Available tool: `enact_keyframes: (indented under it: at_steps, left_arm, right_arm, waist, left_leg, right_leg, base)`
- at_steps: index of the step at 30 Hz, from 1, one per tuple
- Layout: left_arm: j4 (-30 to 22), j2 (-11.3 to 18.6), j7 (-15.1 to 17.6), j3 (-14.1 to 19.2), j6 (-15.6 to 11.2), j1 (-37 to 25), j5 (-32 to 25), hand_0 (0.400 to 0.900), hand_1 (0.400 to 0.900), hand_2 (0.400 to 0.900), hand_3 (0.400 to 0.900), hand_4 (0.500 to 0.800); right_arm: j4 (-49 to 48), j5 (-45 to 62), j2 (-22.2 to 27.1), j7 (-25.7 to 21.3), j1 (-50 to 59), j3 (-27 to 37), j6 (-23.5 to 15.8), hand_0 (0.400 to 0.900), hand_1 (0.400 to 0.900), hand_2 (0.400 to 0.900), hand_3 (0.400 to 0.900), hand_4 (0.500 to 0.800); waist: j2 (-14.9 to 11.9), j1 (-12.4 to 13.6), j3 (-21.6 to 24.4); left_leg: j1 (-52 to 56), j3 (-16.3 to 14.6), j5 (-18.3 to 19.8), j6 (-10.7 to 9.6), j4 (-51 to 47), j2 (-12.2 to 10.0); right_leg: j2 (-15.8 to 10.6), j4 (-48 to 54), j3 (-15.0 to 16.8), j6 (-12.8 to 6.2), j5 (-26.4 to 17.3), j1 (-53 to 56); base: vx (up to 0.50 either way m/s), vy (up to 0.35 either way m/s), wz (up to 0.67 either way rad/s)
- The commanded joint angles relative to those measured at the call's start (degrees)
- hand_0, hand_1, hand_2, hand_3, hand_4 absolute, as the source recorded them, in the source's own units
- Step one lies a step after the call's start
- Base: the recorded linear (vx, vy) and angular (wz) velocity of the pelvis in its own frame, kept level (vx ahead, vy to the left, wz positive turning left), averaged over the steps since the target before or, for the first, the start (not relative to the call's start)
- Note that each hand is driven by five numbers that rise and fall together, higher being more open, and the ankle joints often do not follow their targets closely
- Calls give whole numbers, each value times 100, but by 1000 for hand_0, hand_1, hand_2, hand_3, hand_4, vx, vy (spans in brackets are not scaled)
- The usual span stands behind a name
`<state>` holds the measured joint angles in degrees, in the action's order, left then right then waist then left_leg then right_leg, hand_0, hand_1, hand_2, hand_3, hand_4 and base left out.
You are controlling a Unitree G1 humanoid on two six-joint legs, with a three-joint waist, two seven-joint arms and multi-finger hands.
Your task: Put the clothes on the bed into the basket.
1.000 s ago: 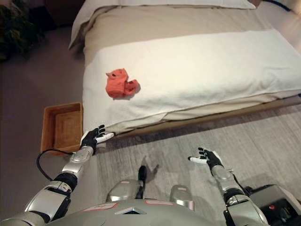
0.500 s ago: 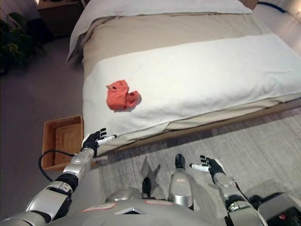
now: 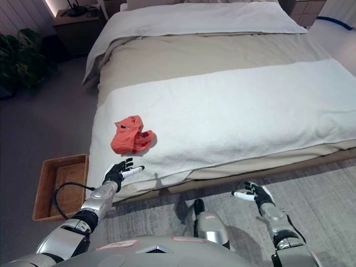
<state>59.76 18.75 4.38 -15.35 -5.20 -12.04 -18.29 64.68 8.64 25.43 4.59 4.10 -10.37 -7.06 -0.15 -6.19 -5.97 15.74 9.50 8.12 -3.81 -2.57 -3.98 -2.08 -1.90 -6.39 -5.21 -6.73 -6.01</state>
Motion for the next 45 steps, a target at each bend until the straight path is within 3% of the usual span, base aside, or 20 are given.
enact_keyframes:
  at_steps: [1,4,6,9,11,12,14,18,23,33,37,45]
  left_arm:
    - [-131,492,250,107,-351,-572,312,900,900,900,900,800]
    - [40,591,659,-82,-252,-903,990,900,900,900,900,800]
    - [421,581,1376,-315,-90,-1472,1766,900,900,900,900,800]
    - [1008,386,2086,-463,83,-1923,2336,900,900,900,900,800]
    - [1138,436,2397,-452,159,-2059,2550,900,900,900,900,800]
    - [1166,459,2430,-478,207,-2118,2640,900,900,900,900,800]
    - [1171,526,2518,-504,288,-2208,2817,900,900,900,900,800]
    - [1409,724,2756,-439,395,-2469,2996,900,900,900,900,800]
    - [1683,1150,2877,-98,460,-2649,2722,900,900,900,900,800]
    - [1667,2227,3185,86,453,-3284,2540,900,900,900,900,800]
    - [1313,2401,3410,75,522,-3382,2648,900,900,900,900,800]
    - [1042,2495,3300,-121,437,-3694,2652,900,900,900,900,800]
  right_arm:
    - [-73,119,265,-34,6,-52,-235,900,900,900,900,800]
    - [8,179,412,-177,93,-50,-275,900,900,900,900,800]
    - [-16,219,489,-419,242,-70,-366,900,900,900,900,800]
    - [-35,309,532,-660,208,-33,-496,900,900,900,900,800]
    - [-2,286,584,-724,226,-100,-525,900,900,900,900,800]
    - [-9,239,609,-731,233,-152,-535,900,900,900,900,800]
    - [-38,223,600,-710,202,-178,-555,900,900,900,900,800]
    - [63,211,582,-667,310,-274,-554,900,900,900,900,800]
    - [86,168,541,-569,438,-452,-533,900,900,900,900,800]
    - [-319,243,578,-372,623,-806,-589,900,900,900,900,800]
    - [-280,298,489,-397,706,-894,-614,900,900,900,900,800]
    - [-389,359,502,-382,784,-995,-632,900,900,900,900,800]
  waist:
    - [-168,-46,192]
    - [-306,47,32]
    - [-392,102,-200]
    - [-504,190,-342]
    - [-394,270,-397]
    - [-321,313,-472]
    - [-250,186,-494]
    - [-178,133,-520]
    - [-306,113,-623]
    - [-694,124,-975]
    - [-750,161,-1051]
    - [-738,159,-1088]
  left_leg:
    - [140,97,-667,-302,961,-63]
    - [-700,165,-1375,-481,2481,92]
    - [-1239,-156,-1430,-419,2968,84]
    - [-1962,-795,-956,-210,2152,-141]
    - [-2175,-823,-1080,-247,1036,-312]
    - [-2140,-850,-1316,-320,688,-427]
    - [-2068,-1220,-1328,-349,598,-580]
    - [-1996,-1442,-1346,-351,267,-529]
    - [-2098,-1638,-1263,-328,272,-562]
    - [-3005,-1560,-1043,-288,896,-569]
    - [-3270,-1475,-969,-277,1117,-519]
    - [-3474,-1377,-900,-272,1274,-466]
  right_leg:
    - [-324,-357,464,-305,-561,-940]
    - [-305,-362,442,-62,-302,-608]
    - [-333,-378,390,46,-152,-419]
    - [-396,-204,457,-18,-6,-176]
    - [-324,-94,542,-114,80,-80]
    - [-296,-94,582,-113,118,-2]
    - [-282,-110,595,-117,189,-42]
    - [-294,-68,729,-145,64,-321]
    - [-314,5,876,-224,-144,-693]
    - [-344,-92,899,-285,-419,-1464]
    - [-391,-116,842,-306,-489,-1604]
    - [-445,-147,769,-299,-501,-1683]
  base:
    - [211,-169,25]
    - [174,-167,13]
    - [92,-151,14]
    - [135,-43,-28]
    - [199,84,-55]
    - [146,93,-28]
    - [26,67,-17]
    - [-69,71,-29]
    - [-86,20,-26]
    - [-117,-14,-4]
    - [-44,-18,9]
    - [0,4,4]
